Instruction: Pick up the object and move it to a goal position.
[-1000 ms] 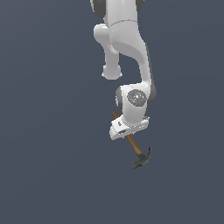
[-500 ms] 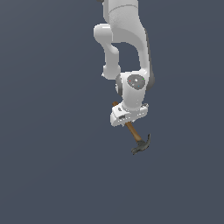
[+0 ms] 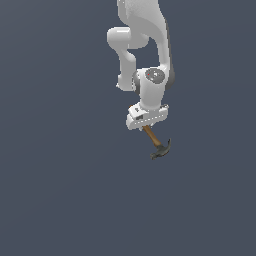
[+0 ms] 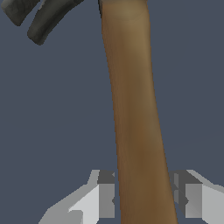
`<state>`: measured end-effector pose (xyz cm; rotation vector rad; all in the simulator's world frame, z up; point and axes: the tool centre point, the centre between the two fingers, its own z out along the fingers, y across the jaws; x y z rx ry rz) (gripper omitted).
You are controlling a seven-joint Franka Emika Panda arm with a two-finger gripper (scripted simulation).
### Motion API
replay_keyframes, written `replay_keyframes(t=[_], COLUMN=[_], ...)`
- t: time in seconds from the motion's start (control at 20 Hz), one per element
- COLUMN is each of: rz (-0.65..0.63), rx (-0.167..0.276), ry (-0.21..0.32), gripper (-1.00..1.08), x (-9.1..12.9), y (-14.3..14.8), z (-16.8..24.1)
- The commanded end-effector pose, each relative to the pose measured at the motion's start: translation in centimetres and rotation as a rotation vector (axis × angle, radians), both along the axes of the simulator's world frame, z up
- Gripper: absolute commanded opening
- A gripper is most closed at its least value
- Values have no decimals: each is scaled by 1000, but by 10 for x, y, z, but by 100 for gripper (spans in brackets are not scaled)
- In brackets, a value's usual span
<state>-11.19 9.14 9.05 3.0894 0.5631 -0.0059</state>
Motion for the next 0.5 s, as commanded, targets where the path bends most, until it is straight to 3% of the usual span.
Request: replay_keyframes(t=[0.0, 0.45], rz=[0, 1], rx=[0, 1], ry=[-4, -4], gripper=[-100, -100], x=[-12, -36], y=[1, 2], z=[7, 17])
